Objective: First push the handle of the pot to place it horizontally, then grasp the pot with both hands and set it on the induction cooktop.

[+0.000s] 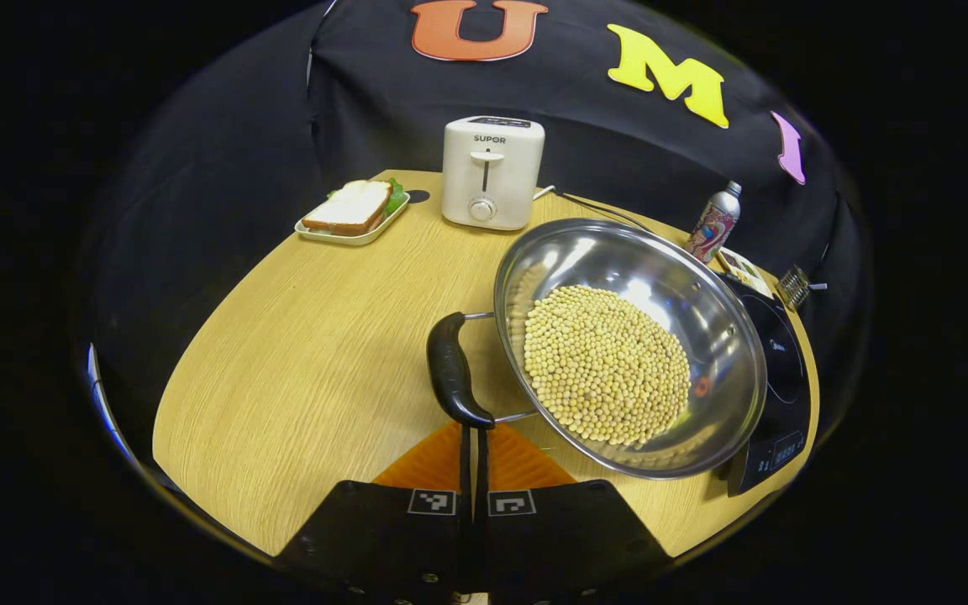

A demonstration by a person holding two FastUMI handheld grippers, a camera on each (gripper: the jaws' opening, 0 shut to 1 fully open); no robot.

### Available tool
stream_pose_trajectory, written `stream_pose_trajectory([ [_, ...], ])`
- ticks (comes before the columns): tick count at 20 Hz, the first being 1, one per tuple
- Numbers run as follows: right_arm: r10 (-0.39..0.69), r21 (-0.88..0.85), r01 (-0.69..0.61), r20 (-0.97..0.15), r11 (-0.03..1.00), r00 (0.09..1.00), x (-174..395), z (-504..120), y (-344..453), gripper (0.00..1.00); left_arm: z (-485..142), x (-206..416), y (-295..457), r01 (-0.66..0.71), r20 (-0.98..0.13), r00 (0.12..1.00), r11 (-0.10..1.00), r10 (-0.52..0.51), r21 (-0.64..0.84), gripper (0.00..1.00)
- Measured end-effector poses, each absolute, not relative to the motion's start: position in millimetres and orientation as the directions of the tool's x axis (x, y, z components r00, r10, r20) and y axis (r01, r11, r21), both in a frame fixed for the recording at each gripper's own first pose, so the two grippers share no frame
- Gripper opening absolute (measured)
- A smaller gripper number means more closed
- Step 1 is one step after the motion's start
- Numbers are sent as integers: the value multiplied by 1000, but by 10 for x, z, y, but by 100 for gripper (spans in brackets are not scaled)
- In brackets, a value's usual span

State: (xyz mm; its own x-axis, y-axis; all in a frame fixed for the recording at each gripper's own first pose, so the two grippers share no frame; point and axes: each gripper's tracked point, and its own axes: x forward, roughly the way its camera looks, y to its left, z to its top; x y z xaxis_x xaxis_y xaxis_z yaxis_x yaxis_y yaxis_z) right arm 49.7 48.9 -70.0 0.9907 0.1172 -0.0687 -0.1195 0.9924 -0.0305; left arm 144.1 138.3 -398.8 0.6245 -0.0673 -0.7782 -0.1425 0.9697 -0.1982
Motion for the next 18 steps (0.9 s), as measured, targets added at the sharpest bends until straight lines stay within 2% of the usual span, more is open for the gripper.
stream_pose_trajectory([
  [1,118,-26,-120,-69,992,991,499,-708,496,96,-4007,1484,1422,-148,-778,625,970,-61,-195,0],
  [2,118,-25,-120,-70,993,991,513,-730,506,100,-4037,1528,1452,-151,-781,622,970,-58,-193,11],
  [3,116,-27,-119,-72,993,991,519,-744,516,96,-4070,1564,1475,-156,-784,618,970,-54,-189,0],
  [5,112,-21,-114,-71,993,991,532,-774,539,100,-4116,1659,1521,-162,-789,613,971,-42,-178,0],
  [10,108,-15,-110,-97,994,989,605,-897,608,100,-4182,1874,1573,-180,-791,609,963,-51,-201,0],
  [11,109,-19,-112,-106,994,988,617,-931,632,96,-4188,1913,1592,-189,-791,609,960,-52,-209,0],
  [13,106,-27,-110,-119,994,987,643,-987,660,96,-4200,1987,1607,-196,-791,609,956,-55,-217,0],
  [14,102,-23,-106,-123,994,987,648,-1006,670,96,-4194,2010,1626,-193,-791,609,957,-56,-216,11],
  [15,94,-16,-97,-123,995,988,657,-1024,669,96,-4178,2047,1660,-197,-787,615,957,-47,-211,11],
  [16,88,-9,-90,-124,996,988,668,-1036,672,96,-4185,2076,1694,-205,-784,620,956,-40,-211,0],
  [18,90,0,-91,-134,996,987,683,-1083,734,100,-4179,2068,1736,-213,-783,620,954,-35,-212,0],
])
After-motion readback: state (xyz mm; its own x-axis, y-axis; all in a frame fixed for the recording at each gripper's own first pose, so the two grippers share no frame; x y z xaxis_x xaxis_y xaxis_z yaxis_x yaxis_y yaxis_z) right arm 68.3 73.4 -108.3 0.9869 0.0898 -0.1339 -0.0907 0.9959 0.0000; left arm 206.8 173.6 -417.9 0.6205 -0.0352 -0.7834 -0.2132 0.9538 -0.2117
